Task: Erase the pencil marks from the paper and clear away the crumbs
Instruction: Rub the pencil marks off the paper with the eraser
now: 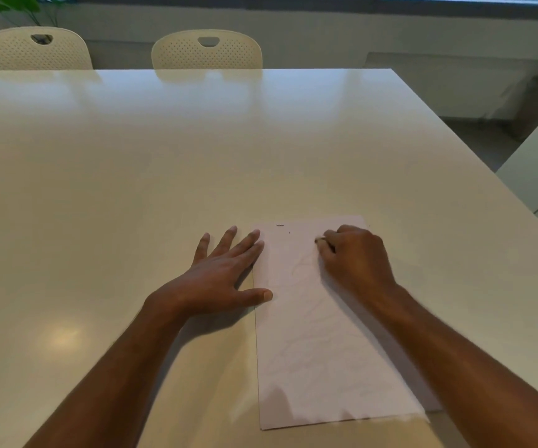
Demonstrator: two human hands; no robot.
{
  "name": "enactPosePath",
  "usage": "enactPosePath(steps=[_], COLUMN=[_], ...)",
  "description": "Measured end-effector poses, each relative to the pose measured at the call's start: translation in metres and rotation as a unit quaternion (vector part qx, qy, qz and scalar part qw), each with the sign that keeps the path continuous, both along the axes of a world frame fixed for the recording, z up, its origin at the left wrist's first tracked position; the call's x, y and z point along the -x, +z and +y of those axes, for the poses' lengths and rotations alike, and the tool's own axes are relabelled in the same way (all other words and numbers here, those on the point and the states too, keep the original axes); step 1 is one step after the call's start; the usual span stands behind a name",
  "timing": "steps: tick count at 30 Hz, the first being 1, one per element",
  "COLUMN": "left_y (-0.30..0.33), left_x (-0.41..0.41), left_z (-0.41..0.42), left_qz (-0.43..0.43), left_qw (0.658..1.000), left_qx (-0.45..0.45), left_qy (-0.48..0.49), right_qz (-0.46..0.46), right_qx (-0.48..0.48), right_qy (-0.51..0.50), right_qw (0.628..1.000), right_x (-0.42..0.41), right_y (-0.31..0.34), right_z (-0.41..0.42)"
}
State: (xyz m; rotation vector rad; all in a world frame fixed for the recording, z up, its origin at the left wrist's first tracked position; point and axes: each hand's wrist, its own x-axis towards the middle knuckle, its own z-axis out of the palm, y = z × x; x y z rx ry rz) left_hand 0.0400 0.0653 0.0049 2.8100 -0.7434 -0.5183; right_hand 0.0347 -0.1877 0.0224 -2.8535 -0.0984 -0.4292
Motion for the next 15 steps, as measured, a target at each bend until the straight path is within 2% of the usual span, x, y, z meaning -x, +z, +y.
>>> enactPosePath(steps=[2,5,6,10,12,15], left_y=[0.0,0.001,0.002,0.0,-0.001,0.0], left_x=[0.0,0.0,0.0,0.0,-0.001,-0.001], left_z=[0.0,-0.002,-0.002,-0.001,-0.001,-0.001], left_qz=[0.003,0.006,0.005,0.003,0.003,0.003], left_qw=[1.0,1.0,1.0,1.0,1.0,1.0], left_qx=[0.001,-0.006,-0.007,-0.005,-0.009,-0.011], left_qy=[0.001,0.004,0.006,0.001,0.002,0.007], right_qz=[-0.012,0.021,0.025,-0.005,-0.011,0.022], right_qx=[0.008,-0.001,-0.001,0.008,0.014,-0.004], right_qy=[0.03,0.128,0.124,-0.004,0.021,0.118], right_qw=[0.999,0.991,0.992,1.0,1.0,0.993], right_x=[0.009,0.035,0.033,0.0,0.009,0.036], right_y=[-0.002,-0.003,-0.001,0.001,-0.001,-0.005], right_z=[0.012,0.032,0.028,-0.008,0.004,0.029])
